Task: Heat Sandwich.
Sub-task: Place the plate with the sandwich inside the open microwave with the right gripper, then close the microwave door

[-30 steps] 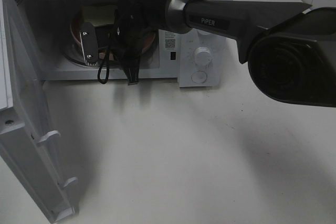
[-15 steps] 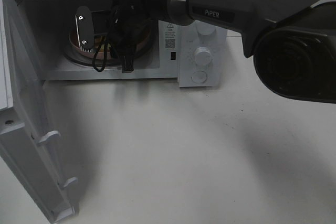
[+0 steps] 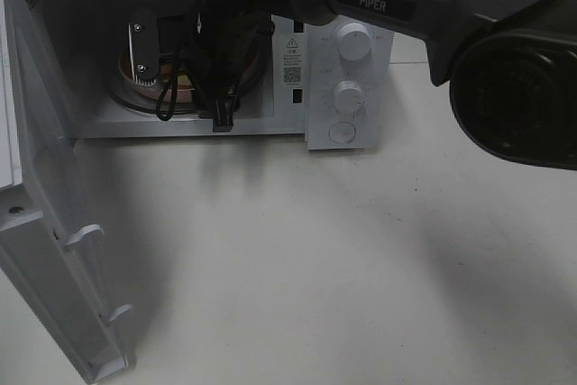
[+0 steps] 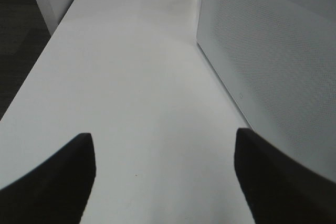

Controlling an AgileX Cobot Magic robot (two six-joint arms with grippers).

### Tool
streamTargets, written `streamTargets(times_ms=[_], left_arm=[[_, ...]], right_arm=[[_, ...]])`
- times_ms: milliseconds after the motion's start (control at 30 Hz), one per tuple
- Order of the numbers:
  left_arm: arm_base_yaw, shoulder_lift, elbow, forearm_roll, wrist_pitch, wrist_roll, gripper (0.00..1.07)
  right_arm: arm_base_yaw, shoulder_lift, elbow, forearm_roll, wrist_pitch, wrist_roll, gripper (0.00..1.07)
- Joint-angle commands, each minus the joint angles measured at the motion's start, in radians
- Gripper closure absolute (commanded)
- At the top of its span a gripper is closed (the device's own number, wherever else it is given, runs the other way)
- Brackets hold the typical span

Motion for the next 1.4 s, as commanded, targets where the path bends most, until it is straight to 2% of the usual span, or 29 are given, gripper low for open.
streamTargets(times_ms=[33,267,400,567,900,1000,1100,1167,1200,1333,1400], left_arm=[[-0.007,-0.004,0.003,0.000,-0.013,0.001,0.36],[-0.007,-0.004,0.003,0.000,-0.013,0.000,0.36],[-0.007,-0.004,0.003,0.000,-0.013,0.000,0.36],[-0.007,-0.004,0.003,0.000,-0.013,0.000,0.36],[-0.007,-0.004,0.003,0.000,-0.013,0.001,0.36],[-0.007,-0.004,0.003,0.000,-0.013,0.000,0.36],[-0.007,-0.004,0.003,0.000,-0.013,0.000,0.36],[-0.007,-0.004,0.003,0.000,-0.013,0.000,0.36],[-0.007,-0.004,0.003,0.000,-0.013,0.000,0.36],[-0.007,-0.004,0.003,0.000,-0.013,0.000,0.36],[-0.007,-0.004,0.003,0.000,-0.013,0.000,0.36]], right_arm=[[0.018,-0.032,-0.001,0.037,0.038,-0.014,0.44],[0.029,-0.053,-0.001,0.061,0.172,-0.015,0.44],[0.031,-0.055,-0.001,0.111,0.329,-0.032,0.45],[0.042,-0.069,-0.001,0.105,0.423,-0.029,0.46],[0.074,-0.113,0.024,0.105,0.495,0.092,0.46],[0.091,-0.170,0.117,0.105,0.495,0.126,0.46],[0.092,-0.205,0.166,0.105,0.494,0.153,0.46],[0.101,-0.258,0.249,0.099,0.478,0.207,0.46],[0.101,-0.258,0.249,0.099,0.478,0.207,0.46],[0.101,-0.365,0.401,0.099,0.421,0.290,0.46],[0.101,-0.390,0.429,0.099,0.409,0.301,0.46]])
